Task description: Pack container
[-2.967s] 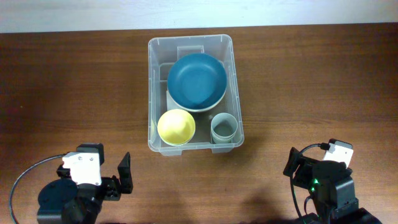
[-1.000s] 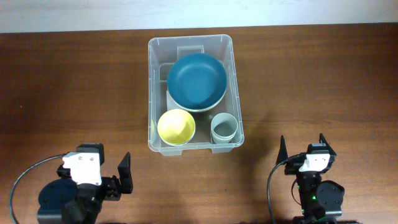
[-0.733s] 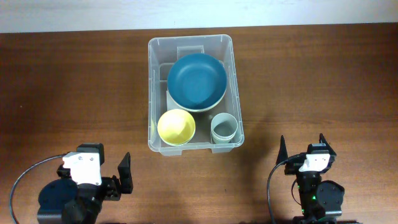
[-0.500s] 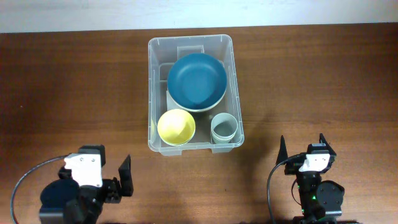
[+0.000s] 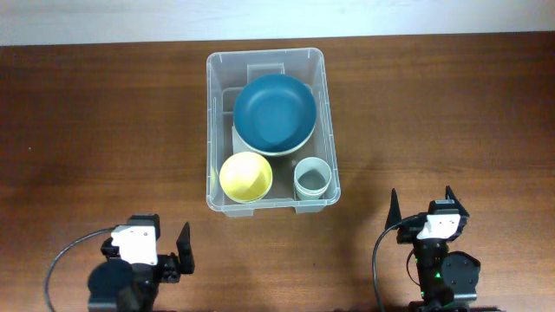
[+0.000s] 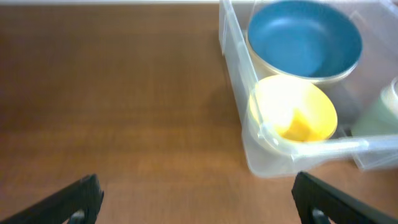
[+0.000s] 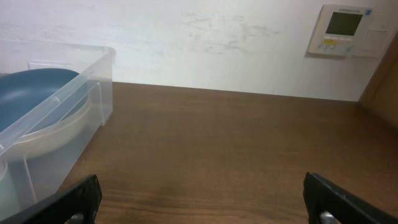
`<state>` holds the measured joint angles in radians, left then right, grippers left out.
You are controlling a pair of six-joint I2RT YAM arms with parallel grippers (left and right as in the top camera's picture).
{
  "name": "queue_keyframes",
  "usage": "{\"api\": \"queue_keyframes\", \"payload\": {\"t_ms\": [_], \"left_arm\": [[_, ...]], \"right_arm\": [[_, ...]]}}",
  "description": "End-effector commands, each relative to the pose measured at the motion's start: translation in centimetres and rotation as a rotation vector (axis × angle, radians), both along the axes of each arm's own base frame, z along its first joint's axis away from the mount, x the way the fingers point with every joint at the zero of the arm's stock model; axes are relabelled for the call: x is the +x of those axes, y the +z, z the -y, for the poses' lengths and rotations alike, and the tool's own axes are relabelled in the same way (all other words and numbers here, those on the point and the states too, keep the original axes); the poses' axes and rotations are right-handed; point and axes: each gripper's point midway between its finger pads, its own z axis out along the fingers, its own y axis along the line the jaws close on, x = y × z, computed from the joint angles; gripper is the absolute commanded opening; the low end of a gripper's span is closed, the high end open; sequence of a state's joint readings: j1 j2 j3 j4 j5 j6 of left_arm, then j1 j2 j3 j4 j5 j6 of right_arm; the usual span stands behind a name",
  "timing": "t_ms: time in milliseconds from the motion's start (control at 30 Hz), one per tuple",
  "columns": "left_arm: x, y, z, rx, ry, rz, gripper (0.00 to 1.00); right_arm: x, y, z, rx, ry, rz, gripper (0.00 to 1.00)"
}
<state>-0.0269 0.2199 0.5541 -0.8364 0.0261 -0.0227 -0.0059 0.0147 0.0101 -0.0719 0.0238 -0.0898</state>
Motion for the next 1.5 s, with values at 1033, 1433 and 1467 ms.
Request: {"api": "queue_keyframes", "payload": {"t_ms": [1033, 1433, 1467], "left_arm": [[5.6, -3.2, 0.2, 0.146, -0.055, 0.435, 1.00], [5.6, -3.2, 0.2, 0.146, -0.055, 0.435, 0.99], [5.6, -3.2, 0.2, 0.146, -0.055, 0.435, 0.99]], "right_arm": [[0.0, -0.2, 0.0, -0.006, 0.003, -0.004, 0.99], [0.0, -0.2, 0.0, -0.006, 0.003, -0.004, 0.99], [0.0, -0.2, 0.0, -0.006, 0.003, -0.004, 0.99]]}}
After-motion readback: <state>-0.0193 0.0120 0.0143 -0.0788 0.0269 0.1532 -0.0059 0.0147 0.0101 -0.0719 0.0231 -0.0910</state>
